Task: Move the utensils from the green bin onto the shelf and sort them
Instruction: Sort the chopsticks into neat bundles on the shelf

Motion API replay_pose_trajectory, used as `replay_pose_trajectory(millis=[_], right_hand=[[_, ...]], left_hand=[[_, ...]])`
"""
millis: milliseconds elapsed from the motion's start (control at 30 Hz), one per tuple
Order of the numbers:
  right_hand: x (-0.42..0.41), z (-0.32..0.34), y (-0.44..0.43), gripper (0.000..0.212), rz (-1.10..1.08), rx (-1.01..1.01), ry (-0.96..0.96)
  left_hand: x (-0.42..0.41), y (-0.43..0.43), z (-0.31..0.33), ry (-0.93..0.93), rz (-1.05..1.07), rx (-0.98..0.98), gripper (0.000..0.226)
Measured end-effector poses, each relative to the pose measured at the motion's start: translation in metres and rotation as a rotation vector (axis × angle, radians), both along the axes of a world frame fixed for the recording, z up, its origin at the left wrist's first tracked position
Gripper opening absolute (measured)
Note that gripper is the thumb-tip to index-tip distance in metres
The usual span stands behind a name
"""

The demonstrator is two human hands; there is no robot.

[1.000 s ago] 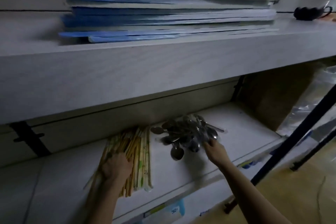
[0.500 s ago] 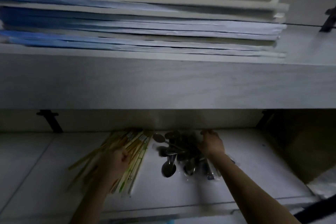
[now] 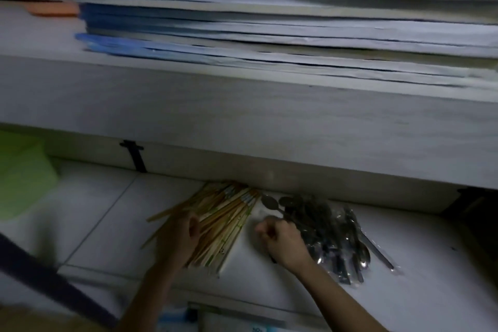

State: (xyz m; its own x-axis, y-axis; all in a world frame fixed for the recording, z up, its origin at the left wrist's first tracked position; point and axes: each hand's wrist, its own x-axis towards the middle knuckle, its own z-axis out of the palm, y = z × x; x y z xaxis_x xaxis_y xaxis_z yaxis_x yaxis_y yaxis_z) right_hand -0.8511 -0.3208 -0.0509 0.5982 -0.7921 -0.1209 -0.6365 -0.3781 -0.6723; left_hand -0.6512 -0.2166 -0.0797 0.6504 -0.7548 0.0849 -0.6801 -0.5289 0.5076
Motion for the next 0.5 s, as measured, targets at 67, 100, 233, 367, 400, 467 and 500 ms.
replay_pose_trajectory(millis=[67, 100, 233, 367, 400, 467, 500], right_hand=[[0.013, -0.007, 0.007, 0.022, 0.021, 0.022, 0.000], [0.020, -0.009, 0.010, 0.023, 0.018, 0.029, 0.004], [0.045, -0.015, 0.015, 0.024, -0.032, 0.089, -0.009], [0.072, -0.016, 0.023, 0.023, -0.144, 0.185, -0.063], [0.078, -0.017, 0.024, 0.023, -0.187, 0.188, -0.053], [0.088, -0.022, 0.027, 0.025, -0.258, 0.192, -0.006], [0.092, -0.024, 0.029, 0.025, -0.283, 0.193, 0.030]], left_hand=[[0.008, 0.004, -0.001, 0.024, -0.001, 0.007, 0.025], [0.012, 0.006, -0.001, 0.029, 0.002, -0.004, 0.028], [0.024, 0.008, 0.003, 0.066, -0.075, -0.014, 0.020], [0.036, 0.001, -0.006, 0.040, -0.264, 0.033, 0.024], [0.038, -0.001, -0.007, 0.034, -0.306, 0.053, 0.027], [0.040, -0.005, -0.006, 0.027, -0.373, 0.108, 0.033], [0.041, -0.007, -0.007, 0.007, -0.401, 0.124, 0.036]])
